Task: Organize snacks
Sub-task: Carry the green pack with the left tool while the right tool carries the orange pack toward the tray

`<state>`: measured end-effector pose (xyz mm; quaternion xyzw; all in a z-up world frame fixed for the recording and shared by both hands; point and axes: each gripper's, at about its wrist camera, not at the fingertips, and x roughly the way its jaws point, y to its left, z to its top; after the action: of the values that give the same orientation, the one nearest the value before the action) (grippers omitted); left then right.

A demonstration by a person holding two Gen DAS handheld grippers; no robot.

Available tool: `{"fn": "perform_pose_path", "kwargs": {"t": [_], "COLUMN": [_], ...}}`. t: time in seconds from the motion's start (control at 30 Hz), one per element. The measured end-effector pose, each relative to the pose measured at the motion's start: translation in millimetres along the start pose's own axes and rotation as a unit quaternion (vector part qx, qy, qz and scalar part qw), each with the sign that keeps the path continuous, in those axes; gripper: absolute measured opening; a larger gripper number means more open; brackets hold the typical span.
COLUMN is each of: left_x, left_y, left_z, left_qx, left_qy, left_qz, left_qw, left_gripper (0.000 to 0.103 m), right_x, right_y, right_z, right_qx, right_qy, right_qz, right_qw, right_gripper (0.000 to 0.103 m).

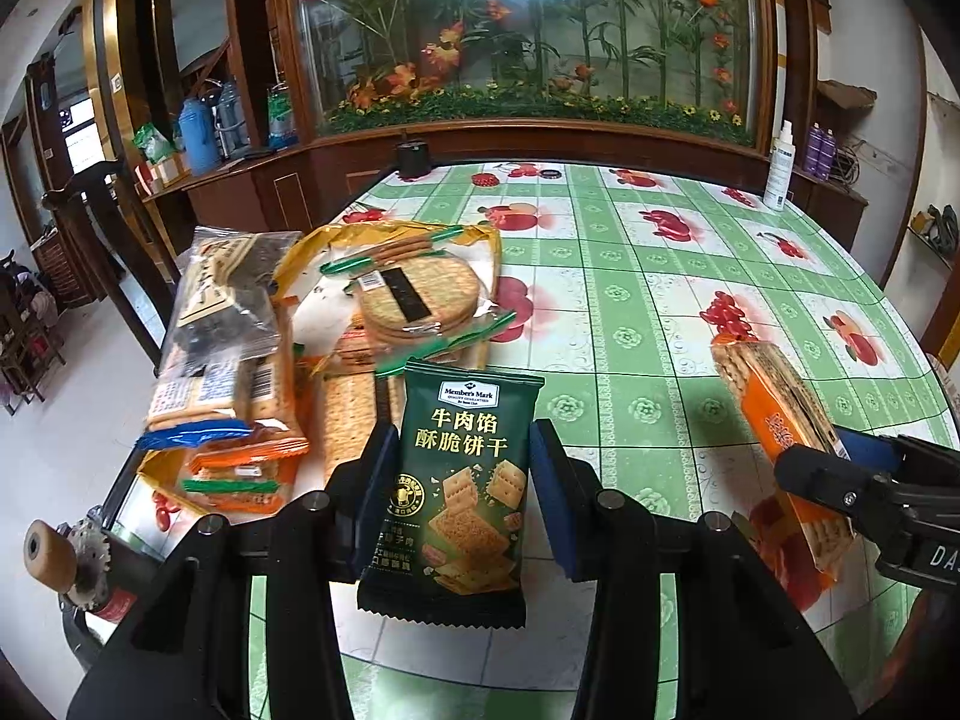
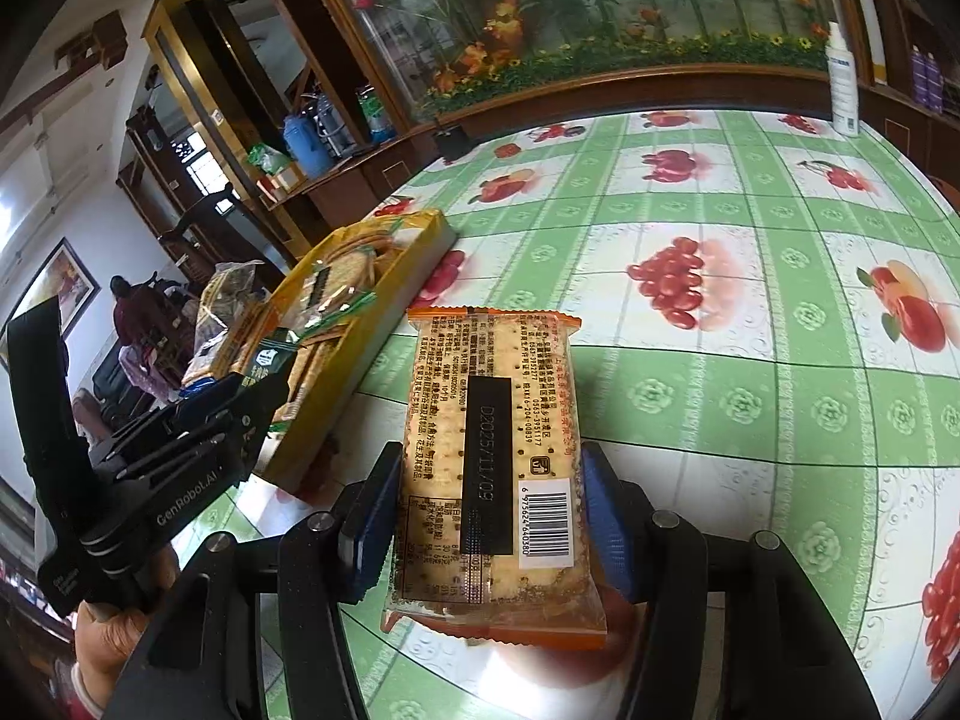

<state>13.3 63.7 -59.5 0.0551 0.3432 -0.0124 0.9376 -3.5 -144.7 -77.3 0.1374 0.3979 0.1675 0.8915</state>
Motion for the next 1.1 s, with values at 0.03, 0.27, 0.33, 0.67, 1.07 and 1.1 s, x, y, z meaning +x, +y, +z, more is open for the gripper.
{"fn": "perform_pose_path", "kwargs": {"t": [0.03,0.27,0.33,0.67,1.07,1.1], "left_x": [-1,-5,-7,-13,-21,-21], "left_y": [1,12,15,34,48,49], "left_z": [0,-2,-3,0,6,7], "left_qx": [0.0,-0.008,-0.009,-0.024,-0.037,-0.037], "left_qy": [-0.001,-0.001,-0.002,-0.007,-0.023,-0.023], "left_qz": [0.001,0.005,0.007,0.018,0.021,0.021], "left_qw": [1.0,1.0,0.9999,0.9995,0.9988,0.9988], "left_gripper": [0.043,0.043,0.043,0.043,0.043,0.043], "right_x": [1,5,6,12,23,24], "right_y": [4,30,36,60,85,87], "right_z": [1,8,9,19,32,33], "right_qx": [-0.004,-0.028,-0.033,-0.058,-0.083,-0.085], "right_qy": [0.0,-0.001,-0.002,0.002,0.004,0.004], "right_qz": [0.003,0.017,0.022,0.036,0.053,0.054], "right_qw": [1.0,0.999,0.999,0.998,0.995,0.995], "right_gripper": [0.058,0.058,0.058,0.058,0.058,0.058]}}
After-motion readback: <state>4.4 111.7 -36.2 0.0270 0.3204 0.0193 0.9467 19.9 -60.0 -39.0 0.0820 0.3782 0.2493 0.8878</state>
